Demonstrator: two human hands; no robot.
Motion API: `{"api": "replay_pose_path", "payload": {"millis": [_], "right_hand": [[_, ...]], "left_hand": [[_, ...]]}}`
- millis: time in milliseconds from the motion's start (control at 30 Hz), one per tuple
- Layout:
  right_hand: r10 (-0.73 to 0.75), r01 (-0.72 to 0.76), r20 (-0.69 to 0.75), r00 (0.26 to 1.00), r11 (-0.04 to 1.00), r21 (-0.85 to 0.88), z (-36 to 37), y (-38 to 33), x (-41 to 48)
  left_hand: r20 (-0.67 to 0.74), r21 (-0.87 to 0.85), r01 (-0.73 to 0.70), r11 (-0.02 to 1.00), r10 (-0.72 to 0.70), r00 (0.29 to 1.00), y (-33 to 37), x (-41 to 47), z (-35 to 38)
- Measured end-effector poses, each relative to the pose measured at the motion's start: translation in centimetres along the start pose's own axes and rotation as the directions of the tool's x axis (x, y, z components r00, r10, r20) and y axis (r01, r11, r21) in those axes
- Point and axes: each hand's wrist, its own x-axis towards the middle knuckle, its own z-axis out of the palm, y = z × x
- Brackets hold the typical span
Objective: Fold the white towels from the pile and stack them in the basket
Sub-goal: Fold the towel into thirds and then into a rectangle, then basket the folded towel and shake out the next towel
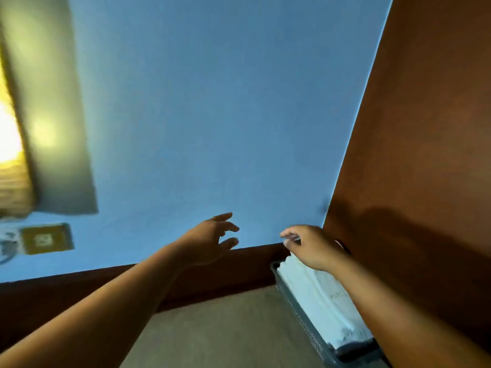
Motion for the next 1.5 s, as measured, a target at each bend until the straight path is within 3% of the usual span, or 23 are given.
{"api": "replay_pose_path", "payload": {"millis": [233,367,533,667,800,900,1067,1300,1500], "right_hand": [[-0.312,0.301,0.031,0.950,0.935,0.186,0.0,-12.5,-1.1],[-0.448,0.406,0.155,0.880,0.881,0.241,2.9,-16.3,-4.9],[-0.540,0.482,0.226,0.811,0.835,0.265,6.0,-19.6,-8.4],[-0.640,0.558,0.260,0.723,0.763,0.328,9.9,-25.2,-12.7],[-0.725,0.628,0.326,0.607,0.689,0.363,14.0,-31.7,-17.1],[-0.763,0.676,0.356,0.540,0.645,0.357,16.1,-36.4,-19.6],[-0.790,0.686,0.299,0.535,0.613,0.392,19.3,-45.4,-21.9],[-0.798,0.635,0.274,0.537,0.597,0.491,26.8,-55.5,-25.4],[-0.731,0.520,0.436,0.524,0.681,0.516,34.9,-57.8,-26.0]], "left_hand": [[-0.283,-0.072,0.197,0.978,-0.209,0.936,-3.0,-13.0,-8.4],[-0.315,-0.134,0.368,0.920,-0.391,0.865,-4.0,-23.0,-8.1],[-0.363,-0.204,0.470,0.859,-0.512,0.778,-3.1,-33.4,-7.2],[-0.389,-0.178,0.570,0.803,-0.589,0.709,-1.8,-42.9,-7.9],[-0.487,-0.243,0.619,0.746,-0.646,0.588,-3.5,-52.7,-9.1],[-0.480,-0.265,0.689,0.674,-0.712,0.512,-3.7,-58.2,-10.1],[-0.452,-0.318,0.771,0.552,-0.803,0.389,-6.7,-66.9,-11.5],[-0.361,-0.297,0.816,0.496,-0.849,0.385,-11.2,-74.7,-14.4],[-0.292,-0.278,0.853,0.442,-0.885,0.363,-17.8,-78.2,-15.5]]}}
